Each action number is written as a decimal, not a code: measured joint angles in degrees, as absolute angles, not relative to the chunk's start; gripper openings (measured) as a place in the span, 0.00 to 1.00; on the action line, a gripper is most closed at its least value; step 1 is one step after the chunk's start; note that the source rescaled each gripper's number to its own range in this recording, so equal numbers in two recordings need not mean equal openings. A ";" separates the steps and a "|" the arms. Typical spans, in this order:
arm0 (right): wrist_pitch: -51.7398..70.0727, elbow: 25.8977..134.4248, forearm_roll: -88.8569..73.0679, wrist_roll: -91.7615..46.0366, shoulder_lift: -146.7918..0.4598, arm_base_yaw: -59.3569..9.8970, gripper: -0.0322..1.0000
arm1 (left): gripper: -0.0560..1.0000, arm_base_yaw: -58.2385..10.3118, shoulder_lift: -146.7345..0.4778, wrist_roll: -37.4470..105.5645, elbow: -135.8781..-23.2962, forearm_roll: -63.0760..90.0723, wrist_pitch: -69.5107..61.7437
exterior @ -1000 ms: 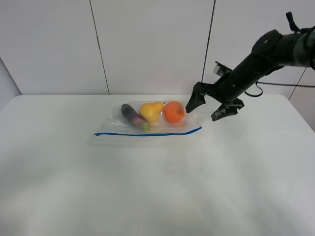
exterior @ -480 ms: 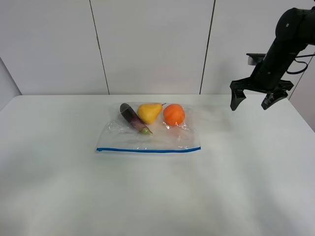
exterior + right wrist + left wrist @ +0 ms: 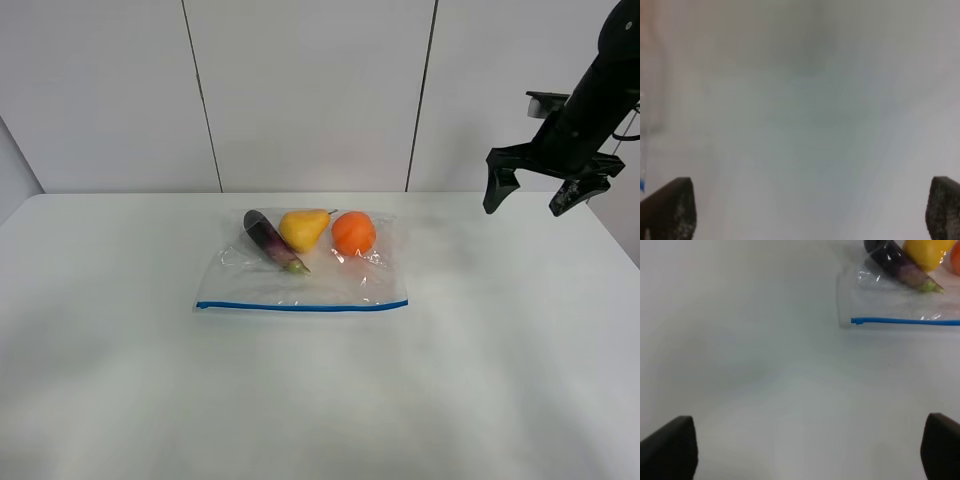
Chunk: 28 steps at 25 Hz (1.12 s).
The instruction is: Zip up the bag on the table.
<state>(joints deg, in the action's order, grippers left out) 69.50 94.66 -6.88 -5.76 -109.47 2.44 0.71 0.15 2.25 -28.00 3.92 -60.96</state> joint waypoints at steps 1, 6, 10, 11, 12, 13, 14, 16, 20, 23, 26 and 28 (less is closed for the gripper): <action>69.50 92.43 -6.81 -5.81 -107.54 2.44 0.99 | 1.00 0.71 0.15 2.25 -28.00 3.92 -60.96; 69.55 78.40 -6.76 -5.90 -96.12 2.44 1.00 | 1.00 0.71 0.15 2.25 -28.00 3.92 -60.96; 69.55 65.27 -6.76 -6.05 -85.71 2.44 1.00 | 1.00 0.71 0.15 2.25 -28.00 3.92 -60.96; 69.61 61.96 -6.76 -6.05 -82.63 2.44 1.00 | 1.00 0.71 0.15 2.25 -28.00 3.92 -60.96; 69.67 59.25 -6.76 -6.07 -79.53 2.44 1.00 | 1.00 0.71 0.15 2.25 -28.00 3.92 -60.96; 69.67 56.07 -6.76 -6.28 -76.38 2.44 1.00 | 1.00 0.71 0.15 2.25 -28.00 3.92 -60.96; 69.59 52.96 -6.76 -6.40 -73.79 2.44 1.00 | 1.00 0.71 0.15 2.25 -28.00 3.92 -60.96; 68.82 47.70 -6.76 -6.78 -67.59 2.44 1.00 | 1.00 0.71 0.15 2.25 -28.00 3.92 -60.96; 65.35 38.29 -6.76 -6.95 -54.85 2.44 1.00 | 1.00 0.71 0.15 2.25 -28.00 3.92 -60.96; 61.26 32.19 -6.76 -6.95 -44.54 2.44 1.00 | 1.00 0.71 0.15 2.25 -28.00 3.92 -60.96; 59.81 28.61 -6.69 -6.89 -34.65 2.44 1.00 | 1.00 0.71 0.15 2.25 -28.00 3.92 -60.96; 59.00 28.39 -6.33 -6.89 -28.82 2.44 1.00 | 1.00 0.71 0.15 2.25 -28.00 3.92 -60.96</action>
<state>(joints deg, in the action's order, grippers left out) 59.00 28.39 -6.33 -6.89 -28.82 2.44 0.71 0.15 2.25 -28.00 3.92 -60.96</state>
